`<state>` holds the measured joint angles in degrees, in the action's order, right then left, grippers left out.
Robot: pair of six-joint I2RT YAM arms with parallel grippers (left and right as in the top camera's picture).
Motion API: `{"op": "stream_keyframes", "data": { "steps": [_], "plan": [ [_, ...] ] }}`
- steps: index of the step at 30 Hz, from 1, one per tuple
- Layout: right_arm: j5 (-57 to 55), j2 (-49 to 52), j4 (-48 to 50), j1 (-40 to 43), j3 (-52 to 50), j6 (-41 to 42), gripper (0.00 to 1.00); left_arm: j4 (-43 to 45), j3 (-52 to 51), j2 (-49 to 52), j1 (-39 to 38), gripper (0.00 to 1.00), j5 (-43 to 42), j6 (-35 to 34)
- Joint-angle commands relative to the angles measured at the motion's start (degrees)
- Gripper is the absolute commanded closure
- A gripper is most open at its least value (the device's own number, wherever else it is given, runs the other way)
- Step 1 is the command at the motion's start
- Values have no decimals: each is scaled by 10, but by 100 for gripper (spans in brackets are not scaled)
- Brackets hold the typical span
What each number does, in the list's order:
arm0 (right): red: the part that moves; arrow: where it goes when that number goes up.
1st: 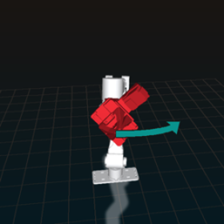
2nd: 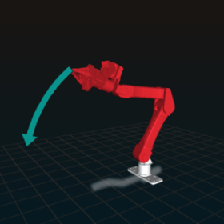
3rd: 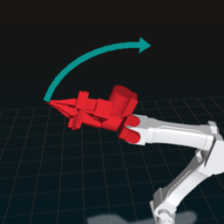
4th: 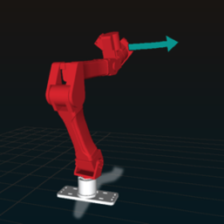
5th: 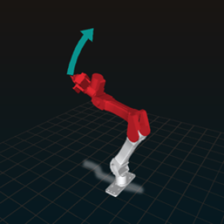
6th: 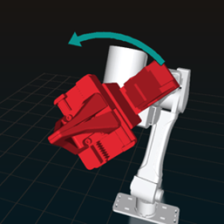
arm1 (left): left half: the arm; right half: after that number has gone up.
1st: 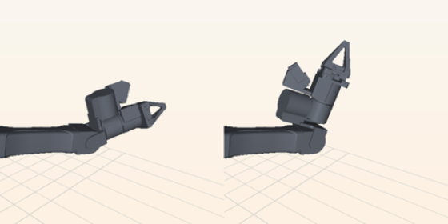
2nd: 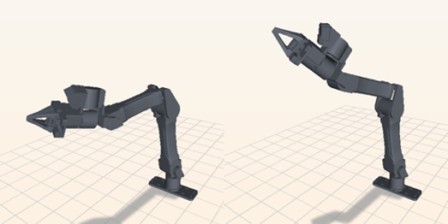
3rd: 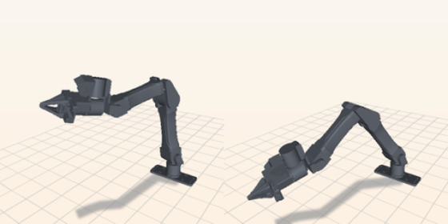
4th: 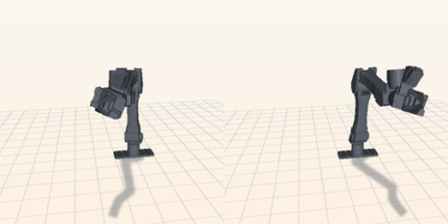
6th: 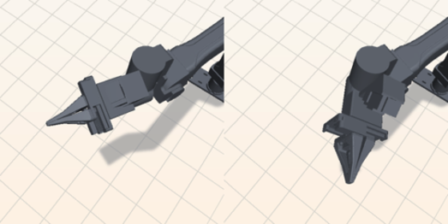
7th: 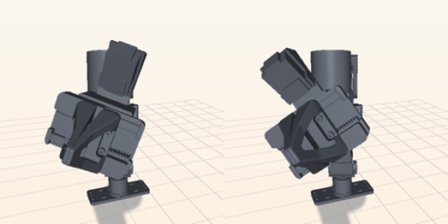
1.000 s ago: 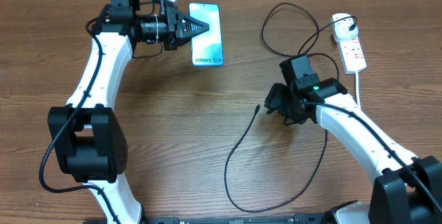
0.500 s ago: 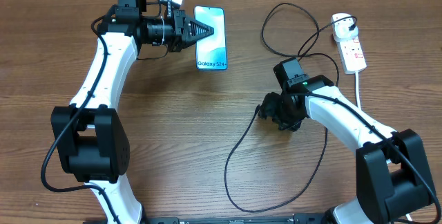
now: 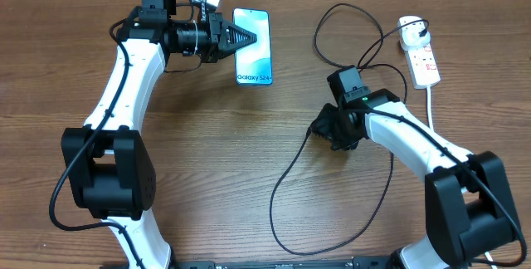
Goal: Plug charger to phone and switch on socket
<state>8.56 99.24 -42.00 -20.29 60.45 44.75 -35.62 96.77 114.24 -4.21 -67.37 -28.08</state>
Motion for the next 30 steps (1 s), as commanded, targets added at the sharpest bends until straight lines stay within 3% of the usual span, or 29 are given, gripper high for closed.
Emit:
{"op": "stream_keyframes", "data": {
  "steps": [1, 7, 17, 30],
  "plan": [
    [-7, 17, 6, 0, 14, 17, 55, 1, 4, -1, -1, 96, -12, 16],
    [10, 31, 13, 0, 14, 17, 59, 1, 4, -1, -1, 96, -12, 18],
    [56, 31, 69, -2, 14, -10, 58, -2, 4, -1, -1, 96, -12, 23],
    [31, 35, 68, -32, 7, 18, 62, -2, 4, -1, -1, 96, -10, 24]
  ]
}}
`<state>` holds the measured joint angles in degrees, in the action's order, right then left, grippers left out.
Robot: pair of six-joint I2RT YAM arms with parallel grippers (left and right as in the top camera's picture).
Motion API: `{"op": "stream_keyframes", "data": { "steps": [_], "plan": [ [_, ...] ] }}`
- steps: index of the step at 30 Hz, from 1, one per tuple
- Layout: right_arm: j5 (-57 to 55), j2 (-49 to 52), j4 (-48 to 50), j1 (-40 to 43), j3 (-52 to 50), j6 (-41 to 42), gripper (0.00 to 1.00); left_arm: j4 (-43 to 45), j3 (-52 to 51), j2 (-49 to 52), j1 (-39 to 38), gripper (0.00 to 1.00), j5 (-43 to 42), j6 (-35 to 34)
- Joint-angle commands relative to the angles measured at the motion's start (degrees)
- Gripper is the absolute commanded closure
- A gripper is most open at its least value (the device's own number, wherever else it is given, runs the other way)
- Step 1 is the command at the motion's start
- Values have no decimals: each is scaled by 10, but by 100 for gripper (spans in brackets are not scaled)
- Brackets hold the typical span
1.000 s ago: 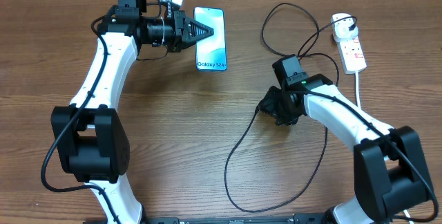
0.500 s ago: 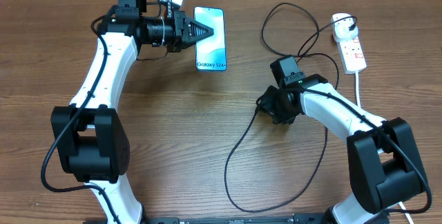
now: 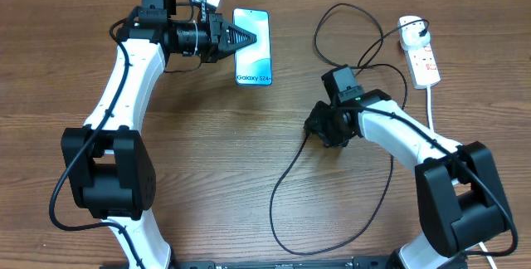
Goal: Plug charger to phone and switch on socket
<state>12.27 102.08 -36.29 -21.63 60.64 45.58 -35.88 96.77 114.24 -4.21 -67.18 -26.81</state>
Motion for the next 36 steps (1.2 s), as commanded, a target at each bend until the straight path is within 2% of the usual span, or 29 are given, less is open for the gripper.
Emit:
{"op": "stream_keyframes", "data": {
  "steps": [1, 10, 28, 36],
  "plan": [
    [-8, 7, 14, -23, 5, 10, 62, 1, 4, -1, -1, 96, -12, 11],
    [-60, 12, 2, -34, 5, 68, 67, -1, 4, -1, -1, 96, -13, 11],
    [-47, 41, 22, -34, 5, 56, 76, -2, 4, -1, -1, 95, -14, 11],
    [-48, 41, 23, -34, 5, 56, 85, -2, 4, -1, -1, 96, -14, 11]
  ]
}}
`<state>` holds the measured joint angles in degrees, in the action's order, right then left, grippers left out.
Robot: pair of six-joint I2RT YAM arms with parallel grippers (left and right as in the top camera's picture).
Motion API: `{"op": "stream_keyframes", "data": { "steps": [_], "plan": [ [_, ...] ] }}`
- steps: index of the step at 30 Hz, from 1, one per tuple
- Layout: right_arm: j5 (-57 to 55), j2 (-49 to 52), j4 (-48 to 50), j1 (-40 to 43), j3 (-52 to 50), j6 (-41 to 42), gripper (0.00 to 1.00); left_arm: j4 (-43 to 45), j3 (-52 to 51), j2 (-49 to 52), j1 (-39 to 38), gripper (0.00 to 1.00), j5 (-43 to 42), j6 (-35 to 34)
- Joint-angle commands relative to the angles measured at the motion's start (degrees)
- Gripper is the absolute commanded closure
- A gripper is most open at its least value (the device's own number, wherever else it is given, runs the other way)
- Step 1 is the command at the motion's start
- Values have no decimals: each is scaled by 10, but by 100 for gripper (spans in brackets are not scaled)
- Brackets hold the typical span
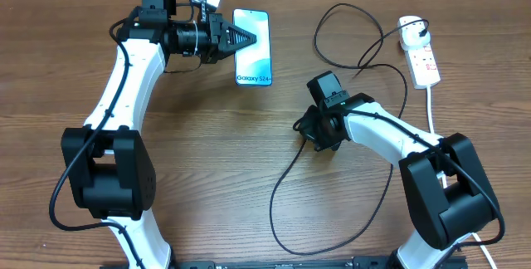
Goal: Plug charger to phone and switch on socket
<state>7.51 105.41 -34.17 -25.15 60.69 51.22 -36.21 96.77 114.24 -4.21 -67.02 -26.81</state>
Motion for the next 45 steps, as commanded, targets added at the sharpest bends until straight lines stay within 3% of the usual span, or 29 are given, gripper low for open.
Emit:
{"op": "stream_keyframes", "data": {
  "steps": [1, 22, 36, 45],
  "plan": [
    [0, 8, 1, 1, 4, 0, 87, 2, 4, -1, -1, 96, -16, 11],
    [21, 8, 1, 1, 6, -5, 94, 2, 4, -1, -1, 96, -16, 11],
    [144, 8, 3, 4, 21, -73, 96, 2, 4, -1, -1, 96, -14, 11],
    [366, 8, 3, 43, 21, -176, 96, 2, 4, -1, -1, 96, -14, 11]
  ]
}}
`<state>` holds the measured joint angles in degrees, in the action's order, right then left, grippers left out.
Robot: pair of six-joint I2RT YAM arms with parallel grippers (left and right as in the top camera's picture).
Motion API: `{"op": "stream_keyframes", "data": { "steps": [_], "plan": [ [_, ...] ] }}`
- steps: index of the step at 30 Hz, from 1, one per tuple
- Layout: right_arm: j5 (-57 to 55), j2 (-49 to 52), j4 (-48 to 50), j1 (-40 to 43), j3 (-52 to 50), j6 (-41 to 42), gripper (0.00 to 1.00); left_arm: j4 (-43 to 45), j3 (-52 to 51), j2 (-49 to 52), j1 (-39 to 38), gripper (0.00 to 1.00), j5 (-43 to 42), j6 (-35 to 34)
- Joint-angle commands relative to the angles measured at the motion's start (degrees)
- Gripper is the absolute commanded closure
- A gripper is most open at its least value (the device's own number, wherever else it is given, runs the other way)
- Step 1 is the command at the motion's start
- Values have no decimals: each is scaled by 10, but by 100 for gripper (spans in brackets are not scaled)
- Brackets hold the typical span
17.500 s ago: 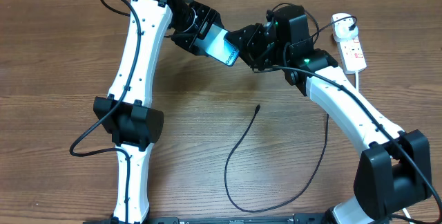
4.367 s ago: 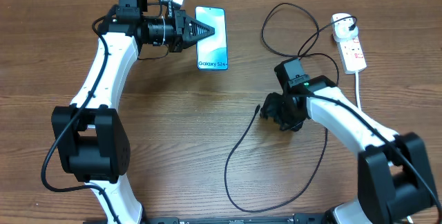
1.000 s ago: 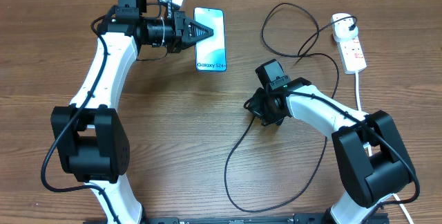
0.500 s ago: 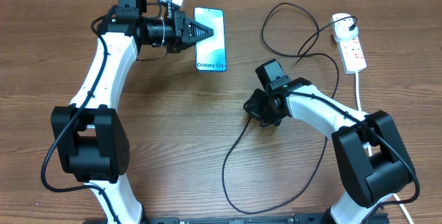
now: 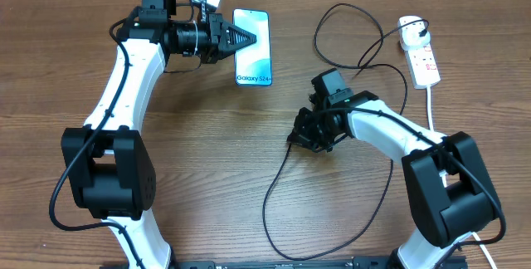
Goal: Plug charger to phone and switch on socket
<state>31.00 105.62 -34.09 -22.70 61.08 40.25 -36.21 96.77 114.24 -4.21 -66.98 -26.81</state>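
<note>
A blue phone (image 5: 253, 46) lies face up at the back middle of the table. My left gripper (image 5: 249, 39) rests on the phone's left edge with its fingers close together, pressing on it. Right of centre, my right gripper (image 5: 297, 136) is shut on the black charger cable (image 5: 278, 178) near its free end. The plug tip is hidden under the fingers. The cable loops back to a white socket strip (image 5: 421, 56) at the far right, where its adapter (image 5: 409, 26) is plugged in.
The cable makes a big loop (image 5: 348, 24) behind my right arm and another loop (image 5: 332, 240) toward the front edge. A cardboard edge runs along the back. The socket's white lead (image 5: 433, 107) runs down the right side.
My right gripper has shifted a little left and toward the front, still holding the cable; the cable's front loop has swung left with it. The left arm and phone have not moved.
My left gripper stayed on the phone's left edge throughout. My right gripper held the cable end right of centre, then stood further left at each moment, and the cable came along. It is now nearer the middle of the table.
</note>
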Motion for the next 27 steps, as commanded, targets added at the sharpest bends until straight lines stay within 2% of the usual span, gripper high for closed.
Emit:
{"op": "stream_keyframes", "data": {
  "steps": [1, 6, 15, 20, 27],
  "plan": [
    [168, 6, 2, 24, 17, -88, 96, 3, 4, -1, -1, 96, -14, 11],
    [306, 6, 2, 42, 17, -158, 96, 3, 4, -1, 1, 96, -5, 10],
    [456, 1, 5, 43, 17, -245, 96, 6, 4, -1, 2, 96, -6, 10],
    [471, -13, 5, 43, 17, -256, 96, 10, 4, -1, 2, 96, -15, 6],
    [491, -63, 21, 43, 17, -266, 96, 79, 4, -1, 2, 96, -118, 6]
  ]
}}
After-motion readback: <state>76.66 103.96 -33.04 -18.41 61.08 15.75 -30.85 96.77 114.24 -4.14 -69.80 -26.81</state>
